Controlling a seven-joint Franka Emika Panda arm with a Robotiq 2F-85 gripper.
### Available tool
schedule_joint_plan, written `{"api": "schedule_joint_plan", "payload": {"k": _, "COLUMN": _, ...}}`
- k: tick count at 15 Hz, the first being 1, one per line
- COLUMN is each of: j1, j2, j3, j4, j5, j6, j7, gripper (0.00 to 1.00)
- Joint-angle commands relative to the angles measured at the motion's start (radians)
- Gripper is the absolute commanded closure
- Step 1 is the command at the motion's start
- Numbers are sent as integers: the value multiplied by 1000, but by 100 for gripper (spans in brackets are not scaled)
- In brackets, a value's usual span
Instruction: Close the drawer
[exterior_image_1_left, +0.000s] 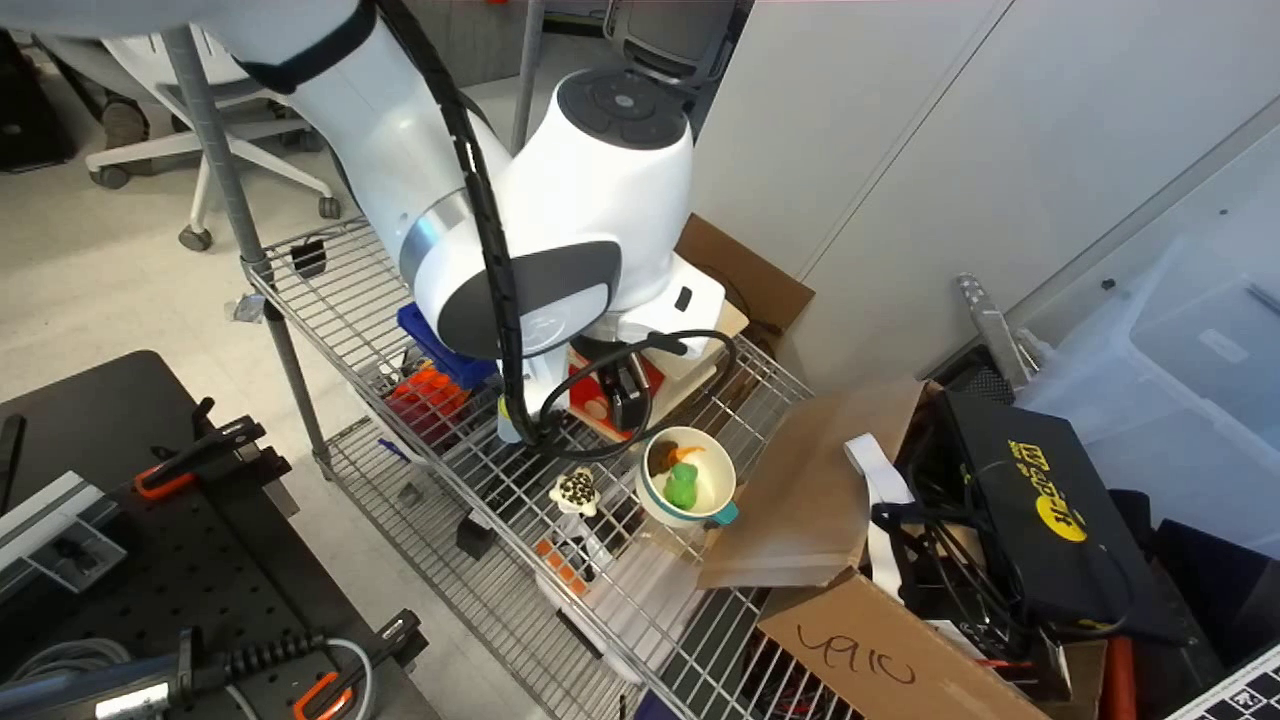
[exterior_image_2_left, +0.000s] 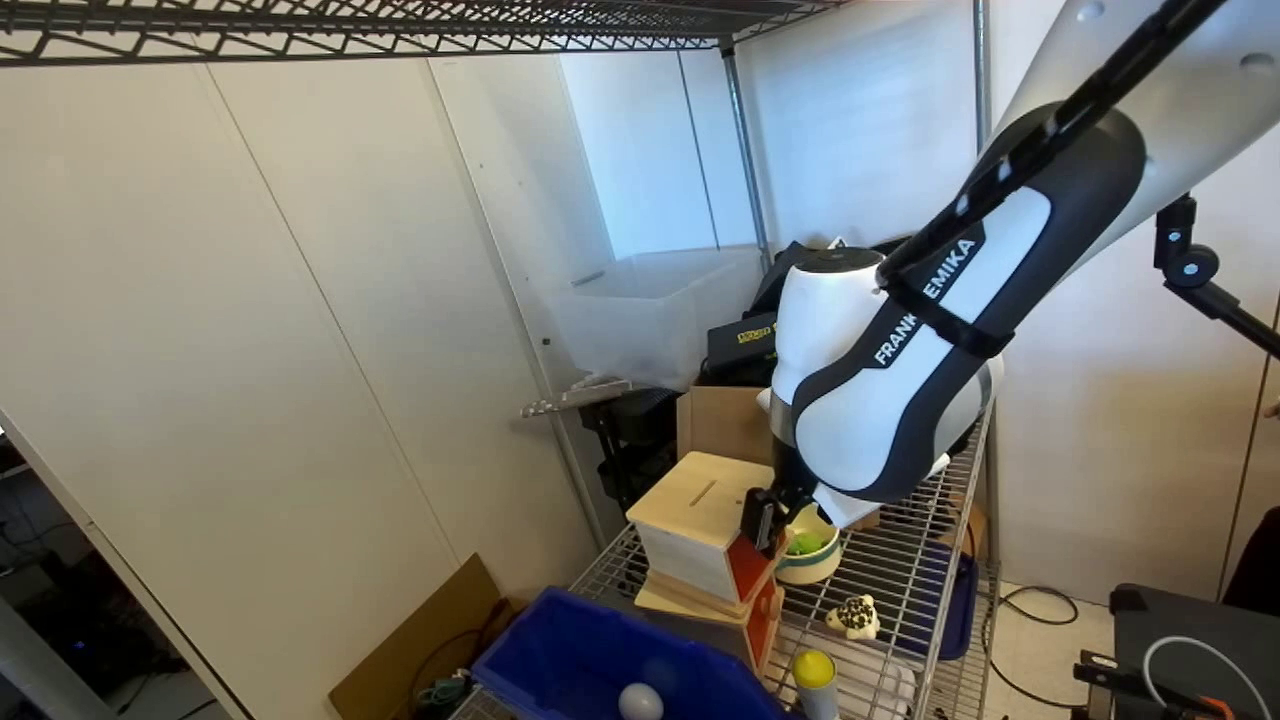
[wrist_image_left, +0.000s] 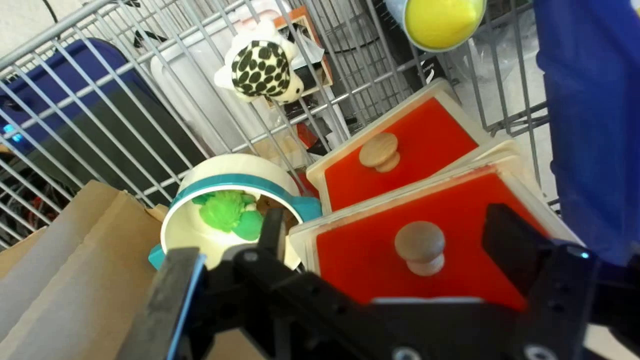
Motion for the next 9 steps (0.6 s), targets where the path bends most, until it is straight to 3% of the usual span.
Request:
{"api": "schedule_joint_plan", "payload": {"k": 1, "j1": 5, "j2": -95, "j3": 15, "j4": -88, "j5": 17, "j6": -23, "j7": -16, "gripper": 0}}
{"api": "schedule_joint_plan", "payload": {"k": 5, "j1": -2, "j2": -212, "j3": 52, "j4": -171, "j5": 48, "j6": -101, "j7": -41, "gripper": 0}}
{"api": "schedule_joint_plan", "payload": {"k": 9, "j1": 25, "j2": -352, "j3": 47, "j4": -253, "j5": 15, "j6": -225, "j7": -18, "gripper": 0}}
